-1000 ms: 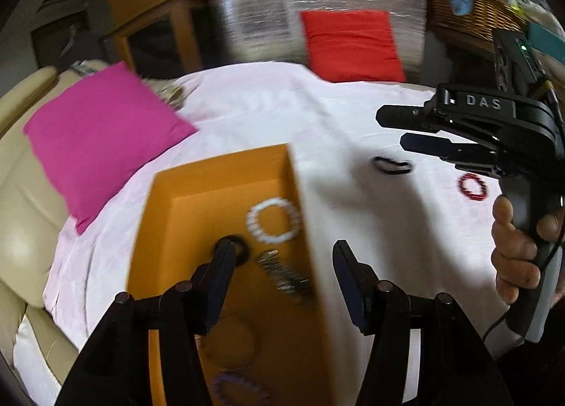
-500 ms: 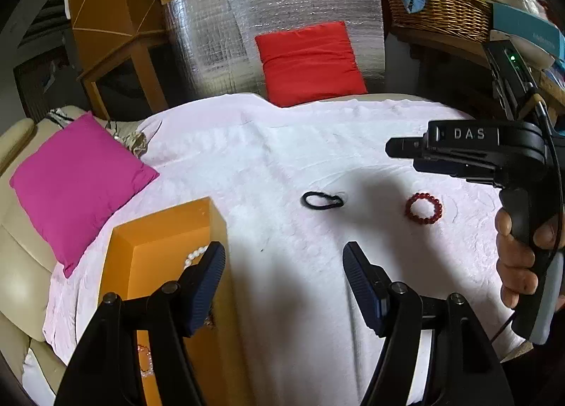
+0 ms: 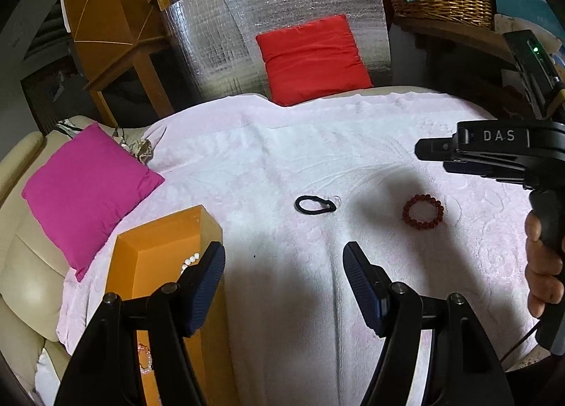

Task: Organize jewelry
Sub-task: 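Move both tools back over the black hair tie and red bead bracelet, then grasp the black hair tie with the left tool while the right tool grasps the red bead bracelet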

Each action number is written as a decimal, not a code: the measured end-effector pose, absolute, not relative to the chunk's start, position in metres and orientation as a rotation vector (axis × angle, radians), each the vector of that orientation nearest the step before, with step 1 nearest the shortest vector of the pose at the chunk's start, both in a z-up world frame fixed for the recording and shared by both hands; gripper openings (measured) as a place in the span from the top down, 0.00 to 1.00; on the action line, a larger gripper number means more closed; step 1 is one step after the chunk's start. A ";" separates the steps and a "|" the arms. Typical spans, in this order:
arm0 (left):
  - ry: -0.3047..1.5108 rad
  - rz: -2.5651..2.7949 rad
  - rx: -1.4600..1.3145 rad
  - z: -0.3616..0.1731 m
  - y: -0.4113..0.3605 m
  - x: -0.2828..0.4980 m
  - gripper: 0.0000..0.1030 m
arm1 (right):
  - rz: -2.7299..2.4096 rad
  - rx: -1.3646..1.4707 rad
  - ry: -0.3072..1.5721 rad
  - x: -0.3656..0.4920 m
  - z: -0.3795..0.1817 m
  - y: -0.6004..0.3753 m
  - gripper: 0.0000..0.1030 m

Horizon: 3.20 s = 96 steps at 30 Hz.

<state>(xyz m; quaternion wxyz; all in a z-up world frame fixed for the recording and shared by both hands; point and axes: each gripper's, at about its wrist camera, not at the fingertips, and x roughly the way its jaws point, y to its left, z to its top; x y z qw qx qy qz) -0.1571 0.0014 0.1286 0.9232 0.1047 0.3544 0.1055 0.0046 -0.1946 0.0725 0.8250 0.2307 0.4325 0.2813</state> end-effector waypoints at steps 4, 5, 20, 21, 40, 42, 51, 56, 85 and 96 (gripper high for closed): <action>0.733 0.228 0.220 0.128 -0.004 -0.156 0.32 | 0.582 0.498 0.926 0.006 0.071 -0.201 0.47; 0.734 0.230 0.222 0.128 -0.005 -0.156 0.32 | 0.579 0.500 0.927 0.006 0.071 -0.203 0.47; 0.738 0.241 0.240 0.127 -0.012 -0.153 0.32 | 0.543 0.516 0.950 0.010 0.064 -0.217 0.47; 0.739 0.239 0.242 0.126 -0.012 -0.152 0.32 | 0.541 0.514 0.951 0.011 0.064 -0.217 0.47; 0.806 0.208 0.218 0.099 -0.005 -0.122 0.32 | 0.456 0.470 1.079 0.028 0.031 -0.236 0.52; 0.818 0.204 0.198 0.096 0.002 -0.118 0.32 | 0.454 0.465 1.102 0.032 0.025 -0.234 0.56; 0.884 0.152 0.134 0.084 0.032 -0.088 0.32 | 0.428 0.436 1.161 0.039 0.010 -0.226 0.59; 0.934 0.106 0.077 0.075 0.040 -0.056 0.32 | 0.404 0.435 1.179 0.042 0.005 -0.229 0.59; 0.952 -0.078 -0.095 0.036 0.035 -0.001 0.79 | 0.424 0.400 1.220 0.050 -0.010 -0.208 0.54; 0.890 -0.154 -0.057 0.065 0.027 -0.060 0.92 | 0.348 0.132 1.112 0.039 -0.009 -0.168 0.90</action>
